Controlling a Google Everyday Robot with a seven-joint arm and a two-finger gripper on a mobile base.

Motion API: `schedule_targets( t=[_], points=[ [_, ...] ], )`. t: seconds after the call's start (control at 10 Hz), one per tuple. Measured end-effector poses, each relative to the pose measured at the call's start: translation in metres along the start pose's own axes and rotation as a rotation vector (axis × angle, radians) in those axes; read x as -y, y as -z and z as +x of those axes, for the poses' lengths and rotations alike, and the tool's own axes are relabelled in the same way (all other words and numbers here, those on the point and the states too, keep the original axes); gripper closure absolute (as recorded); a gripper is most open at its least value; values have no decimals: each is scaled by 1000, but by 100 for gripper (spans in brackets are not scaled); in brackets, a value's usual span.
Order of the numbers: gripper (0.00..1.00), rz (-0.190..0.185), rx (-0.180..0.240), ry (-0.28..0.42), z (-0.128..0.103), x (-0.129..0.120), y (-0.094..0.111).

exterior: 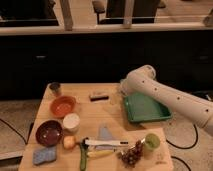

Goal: Place eraser in table surface

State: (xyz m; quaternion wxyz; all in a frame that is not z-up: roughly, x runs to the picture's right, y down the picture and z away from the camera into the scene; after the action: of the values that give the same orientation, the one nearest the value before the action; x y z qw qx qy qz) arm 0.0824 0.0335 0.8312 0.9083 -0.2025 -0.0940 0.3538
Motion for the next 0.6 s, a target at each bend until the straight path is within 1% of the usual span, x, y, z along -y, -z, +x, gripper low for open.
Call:
schedule_targets(
  t=[0.6],
  points=[
    [20, -4, 18, -33, -5, 6, -12]
  ],
)
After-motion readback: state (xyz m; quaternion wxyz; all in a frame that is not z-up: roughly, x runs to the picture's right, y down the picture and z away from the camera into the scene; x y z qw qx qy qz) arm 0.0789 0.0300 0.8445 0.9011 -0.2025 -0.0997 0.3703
